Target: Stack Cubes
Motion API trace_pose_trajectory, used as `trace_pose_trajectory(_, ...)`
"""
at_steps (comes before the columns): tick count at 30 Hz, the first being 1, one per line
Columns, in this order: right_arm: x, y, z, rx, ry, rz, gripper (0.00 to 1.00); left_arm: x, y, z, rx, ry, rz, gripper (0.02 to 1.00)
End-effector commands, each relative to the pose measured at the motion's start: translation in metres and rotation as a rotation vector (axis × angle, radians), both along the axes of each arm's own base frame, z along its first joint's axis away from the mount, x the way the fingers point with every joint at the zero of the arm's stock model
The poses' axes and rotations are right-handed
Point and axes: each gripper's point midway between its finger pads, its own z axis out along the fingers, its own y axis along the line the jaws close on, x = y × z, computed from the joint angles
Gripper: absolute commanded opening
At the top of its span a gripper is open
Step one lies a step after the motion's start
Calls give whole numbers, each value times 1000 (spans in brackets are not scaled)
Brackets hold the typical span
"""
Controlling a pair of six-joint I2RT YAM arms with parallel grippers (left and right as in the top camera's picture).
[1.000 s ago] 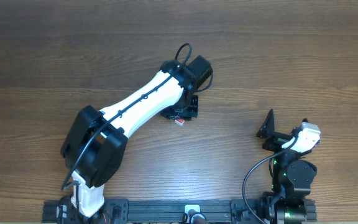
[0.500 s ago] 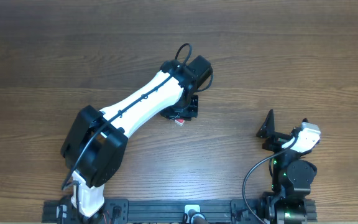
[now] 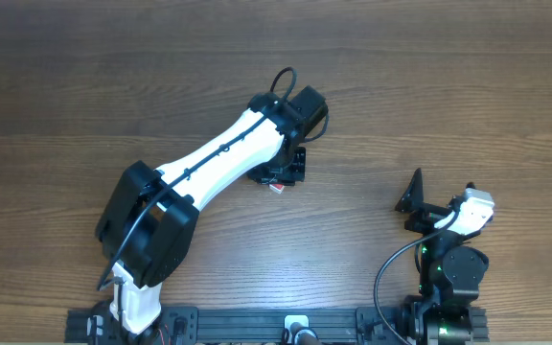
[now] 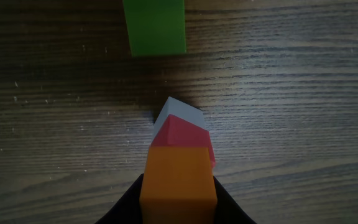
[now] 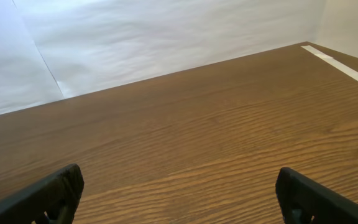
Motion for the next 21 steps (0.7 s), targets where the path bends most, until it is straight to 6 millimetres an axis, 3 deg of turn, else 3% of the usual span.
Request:
trace_pose_trajectory(1,-1,-2,-2,-5,15,-13,991,2,-3,-4,-5,9,-9,356)
trace_pose_trajectory(5,-1,-2,-2,-6,15,-13,993,2,-3,-4,-5,9,-9,573)
trace_pose_trajectory(11,-1,-2,-2,-5,15,-13,991,2,-3,-4,-5,9,-8,761)
trace_pose_trajectory(16,-1,-2,-2,-6,15,-13,991,2,-3,-3,-7,7,-7,987)
trace_pose_trajectory(21,-1,-2,-2,-5,15,-13,993,7,-2,11,-16,-36,51,1000)
